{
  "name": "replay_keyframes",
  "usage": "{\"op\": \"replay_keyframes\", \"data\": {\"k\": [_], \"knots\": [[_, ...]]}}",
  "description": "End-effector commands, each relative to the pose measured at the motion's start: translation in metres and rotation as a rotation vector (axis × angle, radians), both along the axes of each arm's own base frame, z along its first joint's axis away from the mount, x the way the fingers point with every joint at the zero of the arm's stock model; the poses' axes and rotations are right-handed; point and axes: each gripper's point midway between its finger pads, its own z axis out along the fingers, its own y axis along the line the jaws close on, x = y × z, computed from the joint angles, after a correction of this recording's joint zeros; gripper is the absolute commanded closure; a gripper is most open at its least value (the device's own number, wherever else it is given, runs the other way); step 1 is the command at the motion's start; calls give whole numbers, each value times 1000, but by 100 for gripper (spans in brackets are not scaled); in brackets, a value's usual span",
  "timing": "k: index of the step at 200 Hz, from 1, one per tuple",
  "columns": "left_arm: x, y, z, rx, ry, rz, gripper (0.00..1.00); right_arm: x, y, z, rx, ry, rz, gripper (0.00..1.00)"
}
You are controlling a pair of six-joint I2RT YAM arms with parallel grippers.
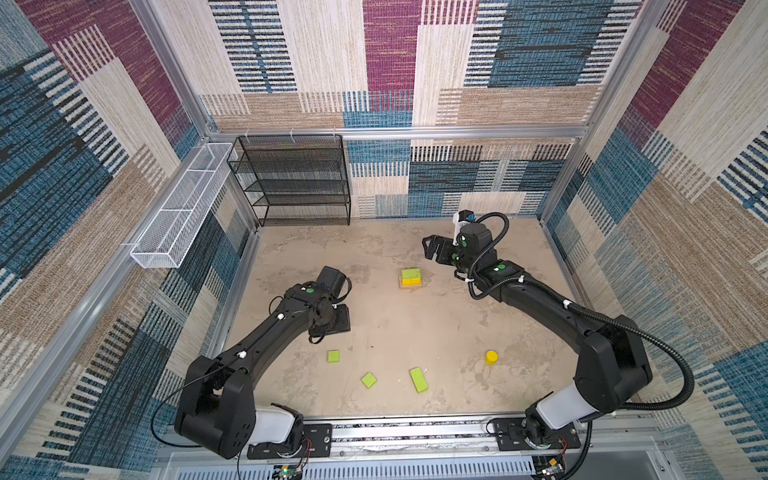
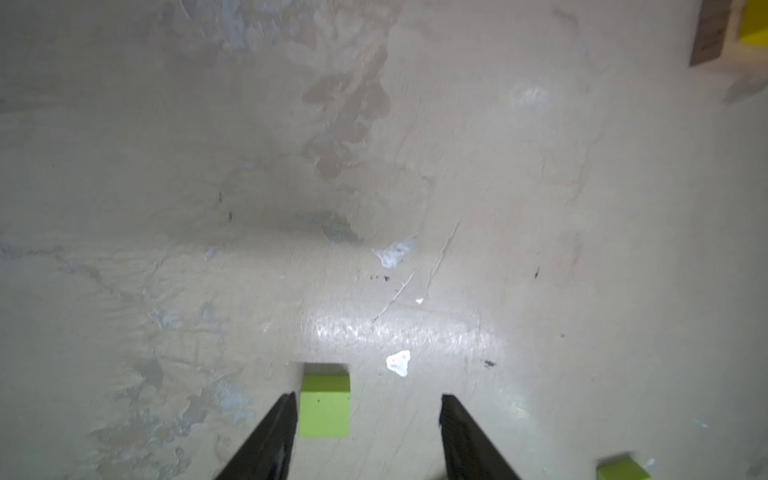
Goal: Build the wood block tower
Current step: 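Raise the right gripper off the stack while the left gripper grasps a small green cube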
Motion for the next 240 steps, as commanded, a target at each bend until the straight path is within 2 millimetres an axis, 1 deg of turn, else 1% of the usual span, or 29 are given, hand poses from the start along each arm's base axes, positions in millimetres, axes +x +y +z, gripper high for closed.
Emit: {"op": "replay_keyframes", "data": {"k": [1,17,36,58,81,102,132,169,240], "knots": [[-19,10,-12,65,64,51,36,4,5,12,60,-46,29,1],[-26,11,-20,79,95,45,35,4,3,13,73,-54,34,1],[-34,14,-27,91,124,53,34,6,-1,6,74,-40,36,1],[-39,14,-31,90,135,61,33,7,-6,1,81,-25,31,1],[-45,14,-34,88,136,55,32,7,-11,-1,96,-25,25,1],[-50,9,-43,56,142,45,34,7,-13,-1,103,-26,30,1],[-50,8,-52,45,128,56,39,8,-15,-3,106,-22,32,1],[-43,2,-55,9,92,53,45,7,-16,-5,109,-14,34,1],[-42,8,-59,40,80,60,56,7,-18,-6,112,-12,32,1]]}}
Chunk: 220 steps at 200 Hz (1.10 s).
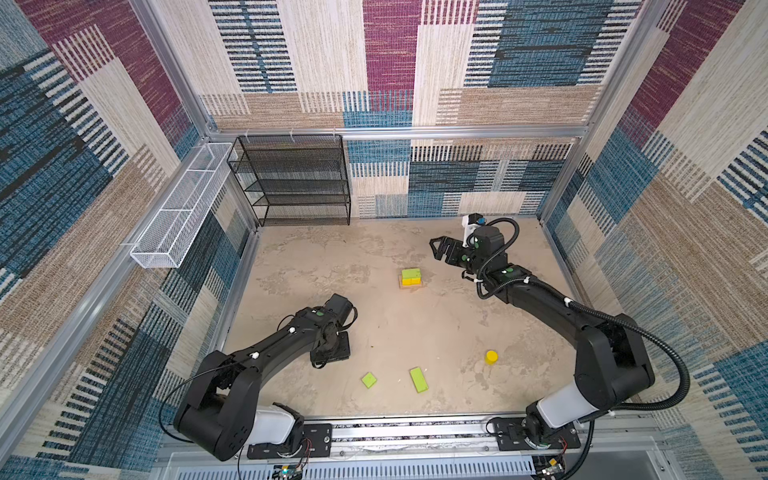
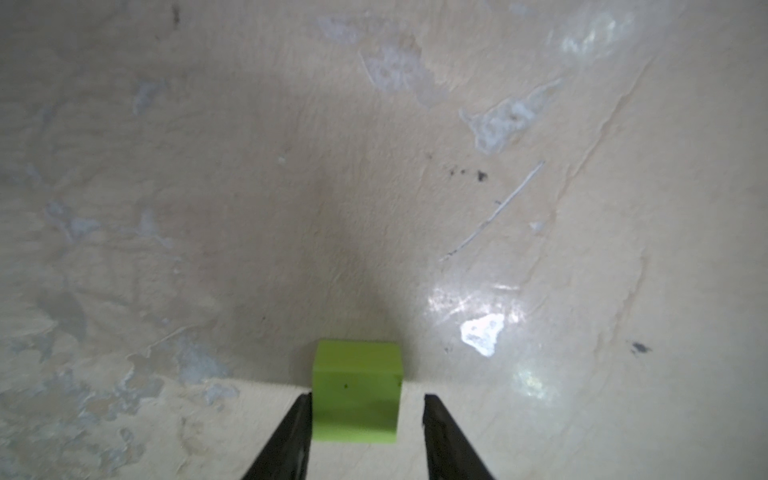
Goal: Build the wood block tower
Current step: 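Raise the right gripper off the stack while the left gripper grasps a small green cube, then carry the small green cube with the left gripper over the green block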
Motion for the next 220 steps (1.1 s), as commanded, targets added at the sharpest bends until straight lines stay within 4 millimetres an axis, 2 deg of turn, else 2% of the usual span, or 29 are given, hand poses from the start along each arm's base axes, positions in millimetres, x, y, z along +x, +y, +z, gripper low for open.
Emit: {"op": "replay_keyframes", "data": {"k": [1,111,154,220], "knots": [[2,2,0,7,-15,25,57,2,2,10,26,-31,6,1],[2,0,-1,0,-5,24,71,4,2,4,26,-17,9,1],[6,-1,15,2,-14,17,75,4,2,2,23,-13,9,1],[21,-13,41,-16,-37,-3,76,4,-2,1,22,-11,6,1]]}}
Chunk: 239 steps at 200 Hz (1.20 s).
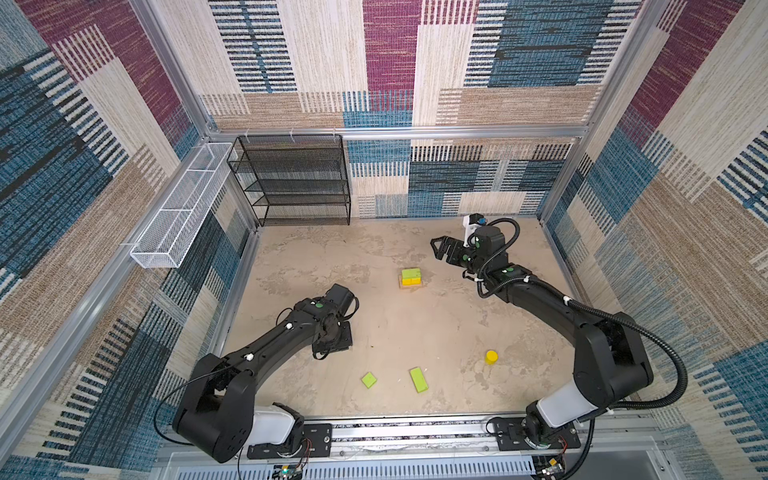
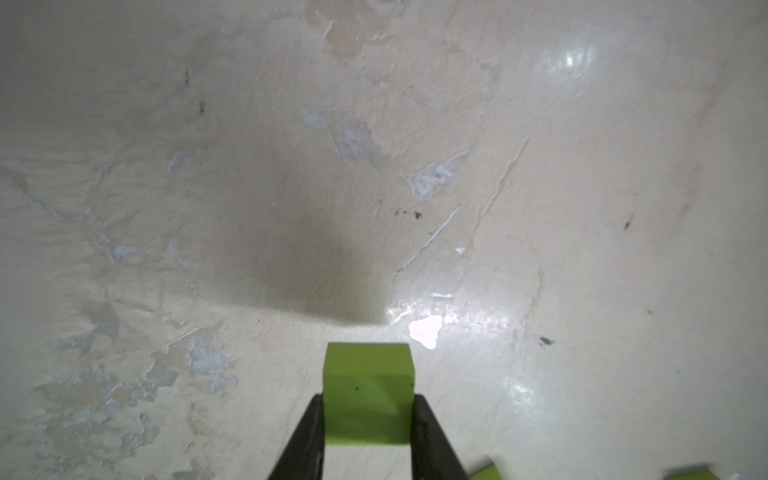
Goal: Build the wood block tower
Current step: 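Carry the small green cube with the left gripper over the green block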
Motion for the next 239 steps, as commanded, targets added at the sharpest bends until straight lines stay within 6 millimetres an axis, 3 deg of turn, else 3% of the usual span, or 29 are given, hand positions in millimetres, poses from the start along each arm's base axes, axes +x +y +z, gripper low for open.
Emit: {"op": "replay_keyframes", "data": {"k": [1,74,143,177,239], "knots": [[0,-1,6,11,16,-6,76,1,1,6,13,-20,5,1],[45,-38,34,6,-46,-68,76,2,-6,2,10,-11,-7,1],[104,-94,57,10,-73,-147,76,3,-19,-3,-8,-3,-37,1],[130,-120,68,4,-96,-183,76,3,-35,-7,-16,7,-84,1],[169,-160,71,-17,-112,-206,76,5,-57,-18,-36,35,-152,1]]}}
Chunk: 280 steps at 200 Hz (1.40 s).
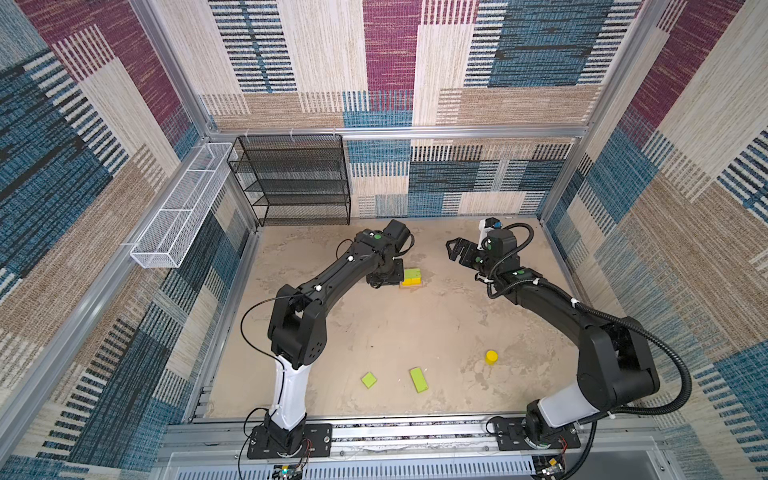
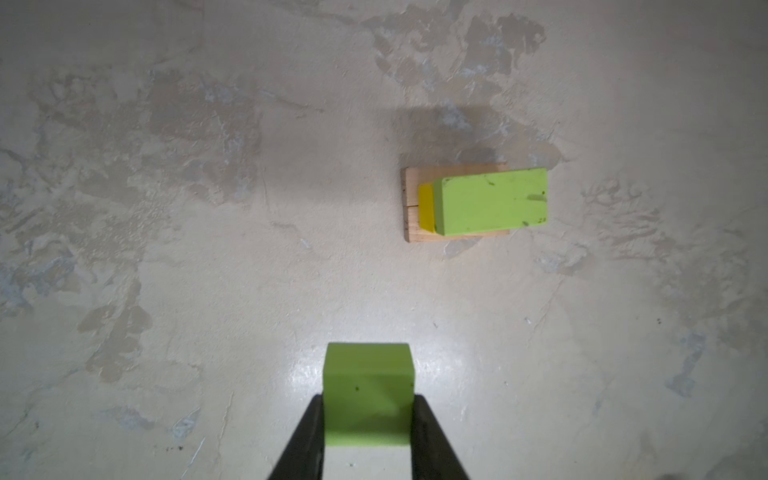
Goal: Build the wood block tower
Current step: 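Carry the small green cube with the left gripper over the green block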
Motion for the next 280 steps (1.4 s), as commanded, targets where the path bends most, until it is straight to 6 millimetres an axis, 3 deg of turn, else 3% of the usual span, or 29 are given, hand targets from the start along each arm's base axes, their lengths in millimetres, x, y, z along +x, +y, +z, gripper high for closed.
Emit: {"op": "replay_keyframes", "data": {"k": [1,81,213,280], "knots": [[4,-5,-2,26,21,-24,76,2,-6,1,-2,-5,-24,1],[37,-39,-3,-31,0,3,75,9,-4,-12,7,23,-7,1],[47,-57,-18,-38,-11,21,75,10,-7,-14,18,26,-10,1],[48,-57,-25,-28,-1,26,75,11,-7,-15,24,28,-7,1]]}}
